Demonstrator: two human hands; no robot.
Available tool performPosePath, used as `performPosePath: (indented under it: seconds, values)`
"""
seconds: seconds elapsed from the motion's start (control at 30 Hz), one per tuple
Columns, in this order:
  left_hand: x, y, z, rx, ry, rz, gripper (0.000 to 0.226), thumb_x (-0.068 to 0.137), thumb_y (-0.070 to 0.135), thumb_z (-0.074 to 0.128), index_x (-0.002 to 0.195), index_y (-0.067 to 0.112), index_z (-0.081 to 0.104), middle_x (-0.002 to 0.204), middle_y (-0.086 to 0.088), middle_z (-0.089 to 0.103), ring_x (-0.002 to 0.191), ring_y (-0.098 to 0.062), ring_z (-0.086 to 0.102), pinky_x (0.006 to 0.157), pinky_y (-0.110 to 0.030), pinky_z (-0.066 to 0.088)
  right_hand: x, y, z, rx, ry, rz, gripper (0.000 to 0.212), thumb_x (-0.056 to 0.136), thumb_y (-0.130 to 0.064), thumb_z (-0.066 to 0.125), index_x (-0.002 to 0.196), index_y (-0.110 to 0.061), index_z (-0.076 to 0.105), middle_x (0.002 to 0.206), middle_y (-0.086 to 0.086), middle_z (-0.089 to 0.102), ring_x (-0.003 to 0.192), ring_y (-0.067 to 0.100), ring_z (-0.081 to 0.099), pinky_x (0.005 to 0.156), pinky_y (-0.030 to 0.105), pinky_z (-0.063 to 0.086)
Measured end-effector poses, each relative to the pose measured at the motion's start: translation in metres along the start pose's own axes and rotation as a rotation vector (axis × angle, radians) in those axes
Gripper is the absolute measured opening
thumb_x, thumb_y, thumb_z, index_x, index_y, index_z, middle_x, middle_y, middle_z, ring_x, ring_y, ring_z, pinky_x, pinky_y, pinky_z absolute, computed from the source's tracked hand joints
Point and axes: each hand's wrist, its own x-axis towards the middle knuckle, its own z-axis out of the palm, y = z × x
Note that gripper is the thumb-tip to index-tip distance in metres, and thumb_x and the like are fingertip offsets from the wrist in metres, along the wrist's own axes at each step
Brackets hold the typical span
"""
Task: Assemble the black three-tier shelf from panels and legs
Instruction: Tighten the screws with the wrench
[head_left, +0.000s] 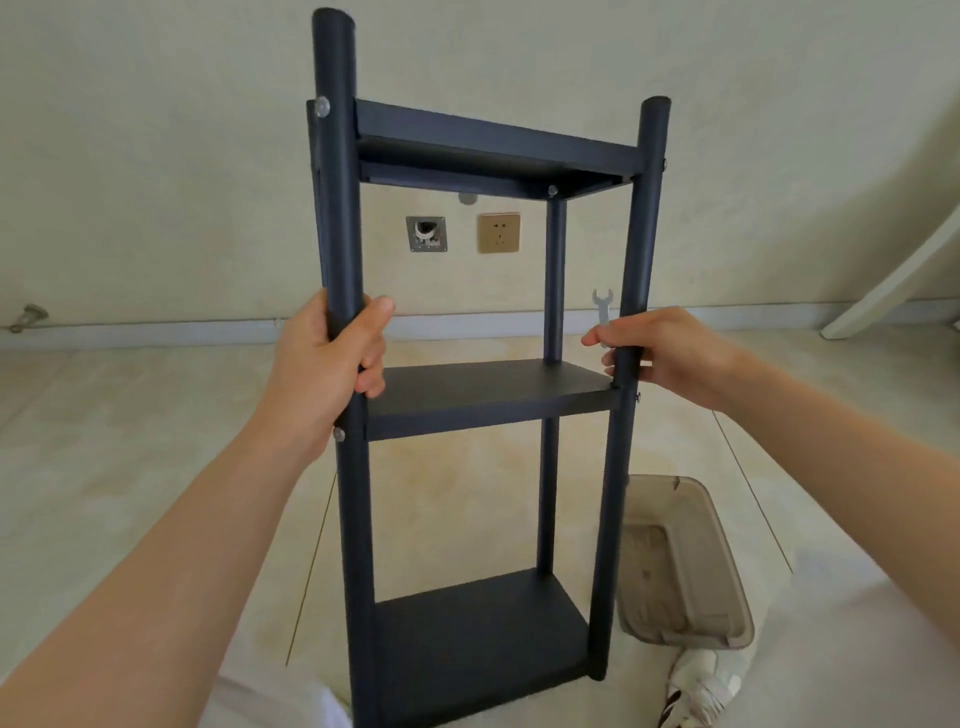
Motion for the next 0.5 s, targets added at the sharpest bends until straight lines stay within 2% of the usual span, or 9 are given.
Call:
performPosePath:
  seconds: [0.13, 0.33, 0.5]
  values:
    - [0.009, -0.007, -0.014, 0.058, 0.142, -0.026, 0.020, 0.098, 0.033, 0.065, 0.090, 0.019, 0.054, 0.056, 0.009, 0.041, 0.049, -0.011, 0.038, 0.047, -0.022, 0.041, -0.011, -0.014, 0.003, 0.050, -0.094, -0.076, 0.015, 0.091, -0.022, 0.068, 0.093, -0.015, 0.081, 0.083, -0.004, 0.070, 0.085, 0.021, 0.058, 0.087, 0.039, 0.055]
    - [0.018, -0.017, -0.030, 0.142, 0.234, -0.077, 0.019, 0.099, 0.039, 0.062, 0.093, 0.021, 0.058, 0.054, 0.012, 0.047, 0.051, -0.009, 0.046, 0.060, -0.027, 0.048, -0.029, -0.049, 0.011, 0.277, -0.157, -0.261, 0.016, 0.081, -0.023, 0.070, 0.087, -0.012, 0.079, 0.092, 0.004, 0.061, 0.070, 0.016, 0.050, 0.073, 0.036, 0.046]
    - [0.027, -0.030, -0.032, 0.189, 0.308, -0.125, 0.017, 0.101, 0.038, 0.059, 0.094, 0.023, 0.056, 0.055, 0.008, 0.050, 0.050, -0.008, 0.050, 0.059, -0.026, 0.051, -0.035, -0.061, 0.020, 0.252, -0.189, -0.306, 0.014, 0.084, -0.023, 0.069, 0.086, -0.014, 0.078, 0.077, -0.005, 0.064, 0.068, 0.015, 0.049, 0.070, 0.030, 0.046]
